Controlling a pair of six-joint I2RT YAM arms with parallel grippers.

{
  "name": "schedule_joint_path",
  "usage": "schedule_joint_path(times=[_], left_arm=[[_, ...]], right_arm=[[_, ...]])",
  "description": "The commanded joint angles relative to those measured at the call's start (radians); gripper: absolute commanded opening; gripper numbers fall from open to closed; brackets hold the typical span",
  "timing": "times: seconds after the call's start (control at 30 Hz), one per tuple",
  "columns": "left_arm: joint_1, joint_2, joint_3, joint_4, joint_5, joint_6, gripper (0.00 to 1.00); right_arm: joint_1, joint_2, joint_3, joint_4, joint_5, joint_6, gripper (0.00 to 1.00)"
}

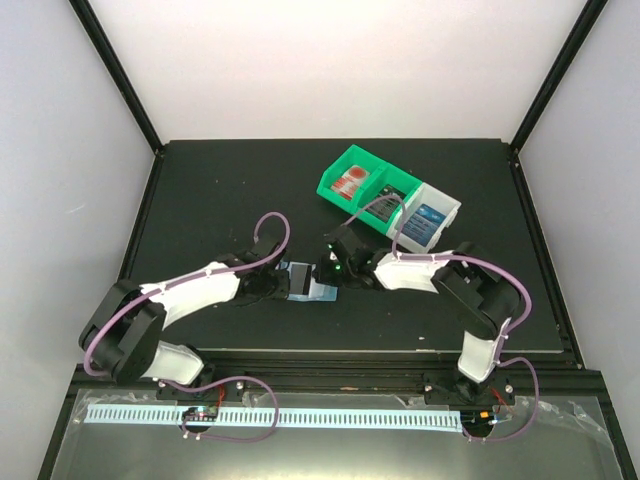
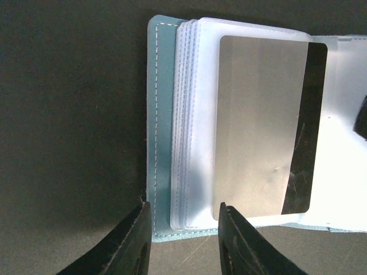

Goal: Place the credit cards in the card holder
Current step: Insert the credit card into the card holder.

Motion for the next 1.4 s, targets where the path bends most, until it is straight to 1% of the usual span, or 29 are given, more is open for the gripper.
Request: schedule_joint_path(times=[0.0,0.1,0.23,0.43,0.53,0.67,0.87,1.03,1.1,1.13,1.23,1.3,1.37], left_arm=[[0.01,0.039,0.006,0.047,0.019,0.006,0.32],[0.013,0.064,0.0,0.055,0.03,0.002,0.3],[0.013,0.061,-0.02,0.073,0.046,-0.001,0.31],[0.013,0.061,-0.032,0.091,0.075,0.004,0.31],[0.015,0.056,-0.031,0.089,0.074,0.007,0.31],[0.015,0.027,-0.03,0.07,0.05,0.009,0.32],[0.017,-0.018,-0.021,0.048,0.033,0.017,0.36],[0.019,-0.063,-0.008,0.028,0.028,0.018,0.39],[0.019,-0.097,-0.014,0.031,0.022,0.019,0.44],[0.018,-0.138,-0.016,0.034,0.018,0.023,0.48],[0.019,-0.194,-0.015,0.047,0.022,0.034,0.56],[0.021,-0.213,-0.007,0.063,0.036,0.039,0.59],[0.022,-0.221,0.003,0.077,0.049,0.039,0.61]], right_arm=[[0.018,0.053,0.048,-0.026,-0.013,-0.034,0.05],[0.023,0.085,0.075,-0.041,-0.024,-0.042,0.01],[0.034,0.109,0.093,-0.049,-0.042,-0.051,0.01],[0.034,0.112,0.084,0.05,-0.135,-0.079,0.01],[0.034,0.092,0.085,0.025,-0.104,-0.101,0.01],[0.032,0.018,0.073,-0.051,0.002,-0.132,0.01],[0.032,-0.114,0.069,-0.188,0.125,-0.195,0.12],[0.01,-0.194,0.089,-0.331,0.28,-0.256,0.19],[-0.03,-0.248,0.094,-0.379,0.347,-0.305,0.2],[-0.05,-0.276,0.098,-0.398,0.379,-0.338,0.22],[-0.136,-0.337,0.124,-0.465,0.442,-0.447,0.32],[-0.21,-0.343,0.153,-0.501,0.447,-0.507,0.41],[-0.291,-0.321,0.19,-0.532,0.422,-0.54,0.44]])
